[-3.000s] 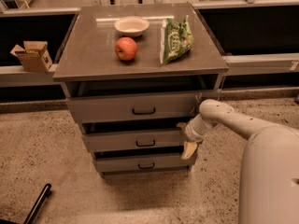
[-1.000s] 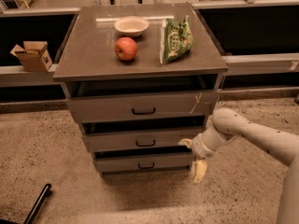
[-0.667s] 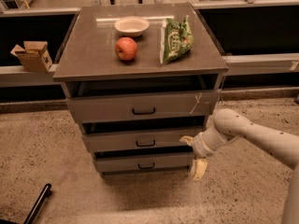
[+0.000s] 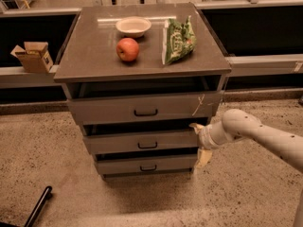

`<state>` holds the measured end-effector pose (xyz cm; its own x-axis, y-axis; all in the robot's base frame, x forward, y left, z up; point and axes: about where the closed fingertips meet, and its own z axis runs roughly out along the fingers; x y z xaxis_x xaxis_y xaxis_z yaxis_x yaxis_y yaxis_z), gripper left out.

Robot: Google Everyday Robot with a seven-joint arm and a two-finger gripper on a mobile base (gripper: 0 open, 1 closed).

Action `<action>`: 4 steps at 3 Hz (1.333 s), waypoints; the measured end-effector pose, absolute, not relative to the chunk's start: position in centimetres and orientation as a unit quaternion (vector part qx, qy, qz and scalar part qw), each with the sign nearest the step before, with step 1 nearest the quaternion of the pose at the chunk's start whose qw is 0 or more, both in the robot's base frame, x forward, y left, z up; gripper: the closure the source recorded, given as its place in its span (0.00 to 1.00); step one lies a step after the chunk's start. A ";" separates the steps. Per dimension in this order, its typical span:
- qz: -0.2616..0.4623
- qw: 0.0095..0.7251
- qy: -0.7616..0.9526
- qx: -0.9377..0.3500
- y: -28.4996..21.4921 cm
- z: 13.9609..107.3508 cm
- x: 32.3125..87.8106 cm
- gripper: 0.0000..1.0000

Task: Open middle drawer

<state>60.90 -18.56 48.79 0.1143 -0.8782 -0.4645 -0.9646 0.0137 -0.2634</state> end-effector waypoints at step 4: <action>0.052 0.258 0.694 -0.670 -20.1 44.3 69.1 0.00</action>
Offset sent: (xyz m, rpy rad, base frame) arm 0.0899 -0.0270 -0.0235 -0.0318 -0.0356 -0.1046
